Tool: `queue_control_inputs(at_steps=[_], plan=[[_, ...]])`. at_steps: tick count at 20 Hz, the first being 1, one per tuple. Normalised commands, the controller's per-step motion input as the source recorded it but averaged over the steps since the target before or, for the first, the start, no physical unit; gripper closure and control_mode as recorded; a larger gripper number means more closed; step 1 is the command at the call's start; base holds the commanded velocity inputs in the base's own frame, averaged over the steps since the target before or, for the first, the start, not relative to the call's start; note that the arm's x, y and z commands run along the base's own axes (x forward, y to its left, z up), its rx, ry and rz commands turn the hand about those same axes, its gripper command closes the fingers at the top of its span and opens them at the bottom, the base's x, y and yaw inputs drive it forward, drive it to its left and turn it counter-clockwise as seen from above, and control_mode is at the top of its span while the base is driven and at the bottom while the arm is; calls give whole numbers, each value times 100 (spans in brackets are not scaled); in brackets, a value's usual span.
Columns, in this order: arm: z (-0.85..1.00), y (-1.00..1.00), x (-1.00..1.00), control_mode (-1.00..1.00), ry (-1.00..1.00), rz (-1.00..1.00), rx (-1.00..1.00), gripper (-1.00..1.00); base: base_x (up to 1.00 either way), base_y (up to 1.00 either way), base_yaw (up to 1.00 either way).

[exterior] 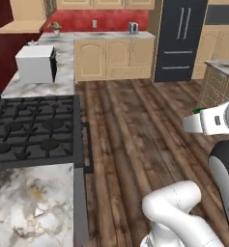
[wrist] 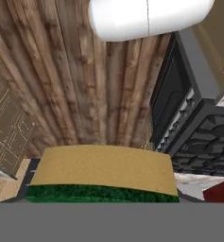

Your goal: Locate and retrieve the spray and sponge from the cabinet. Place them next to the sink.

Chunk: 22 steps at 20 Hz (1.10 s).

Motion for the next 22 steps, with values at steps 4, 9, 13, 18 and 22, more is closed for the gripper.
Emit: queue_control_inputs(at_steps=[4,9,13,18,22], plan=[[0,0,0,100,0,0,0,100,0,-22,-42],[0,0,0,100,0,0,0,100,0,-31,-37],[0,0,0,100,0,0,0,100,0,-3,-48],[0,0,0,100,0,0,0,100,0,0,-50],[0,0,0,100,0,0,0,100,6,-9,-44]])
